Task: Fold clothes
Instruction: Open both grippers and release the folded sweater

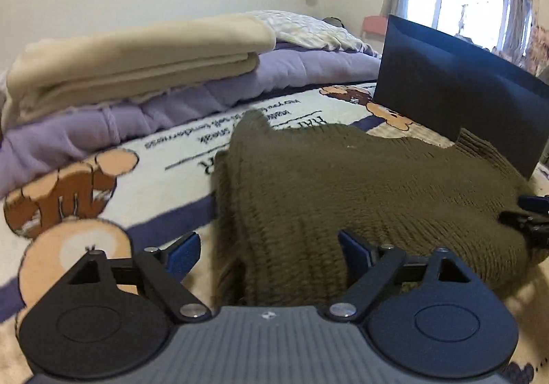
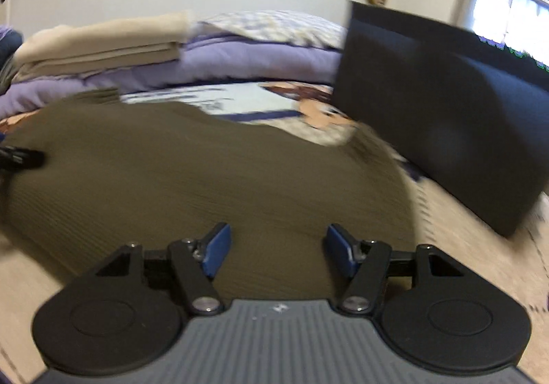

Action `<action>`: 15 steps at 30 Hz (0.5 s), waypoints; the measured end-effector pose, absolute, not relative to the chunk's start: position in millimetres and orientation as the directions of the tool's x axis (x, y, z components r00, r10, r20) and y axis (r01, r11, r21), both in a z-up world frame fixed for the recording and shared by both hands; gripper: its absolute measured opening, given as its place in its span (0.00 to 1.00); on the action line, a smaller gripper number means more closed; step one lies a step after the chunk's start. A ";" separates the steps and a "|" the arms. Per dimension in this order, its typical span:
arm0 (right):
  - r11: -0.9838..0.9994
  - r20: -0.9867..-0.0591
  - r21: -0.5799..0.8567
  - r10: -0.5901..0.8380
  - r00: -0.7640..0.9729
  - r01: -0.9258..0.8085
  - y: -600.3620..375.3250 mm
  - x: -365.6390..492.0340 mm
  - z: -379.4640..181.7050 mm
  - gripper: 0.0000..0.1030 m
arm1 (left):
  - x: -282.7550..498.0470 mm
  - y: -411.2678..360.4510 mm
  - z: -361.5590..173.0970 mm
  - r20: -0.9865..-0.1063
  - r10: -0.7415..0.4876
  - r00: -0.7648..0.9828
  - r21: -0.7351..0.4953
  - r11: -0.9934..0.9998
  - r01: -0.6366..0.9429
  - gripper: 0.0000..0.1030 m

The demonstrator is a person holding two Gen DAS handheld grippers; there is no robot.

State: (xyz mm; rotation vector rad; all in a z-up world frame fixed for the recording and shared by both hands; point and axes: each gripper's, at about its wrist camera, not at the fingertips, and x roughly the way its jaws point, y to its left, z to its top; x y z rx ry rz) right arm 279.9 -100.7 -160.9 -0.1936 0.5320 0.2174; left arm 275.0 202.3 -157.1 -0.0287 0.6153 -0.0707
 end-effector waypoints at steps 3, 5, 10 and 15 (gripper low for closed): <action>0.963 -0.523 -0.115 0.150 0.839 -0.245 -136.8 278.8 -159.1 0.64 | 276.2 204.1 -154.3 -0.587 -0.079 0.806 -0.062 0.997 0.052 0.85; 0.969 -0.529 -0.110 0.129 0.839 -0.219 -145.1 279.9 -159.8 0.69 | 277.2 202.8 -148.5 -0.604 -0.072 0.794 -0.062 0.997 0.043 0.86; 0.978 -0.560 -0.081 0.116 0.821 -0.194 -146.7 277.9 -149.2 0.69 | 275.3 183.6 -126.2 -0.657 0.003 0.754 0.031 0.999 0.023 0.86; 0.982 -0.657 -0.080 0.079 0.750 -0.173 -129.8 269.5 -121.0 0.70 | 268.5 151.8 -104.1 -0.731 0.142 0.667 0.167 0.986 -0.027 0.91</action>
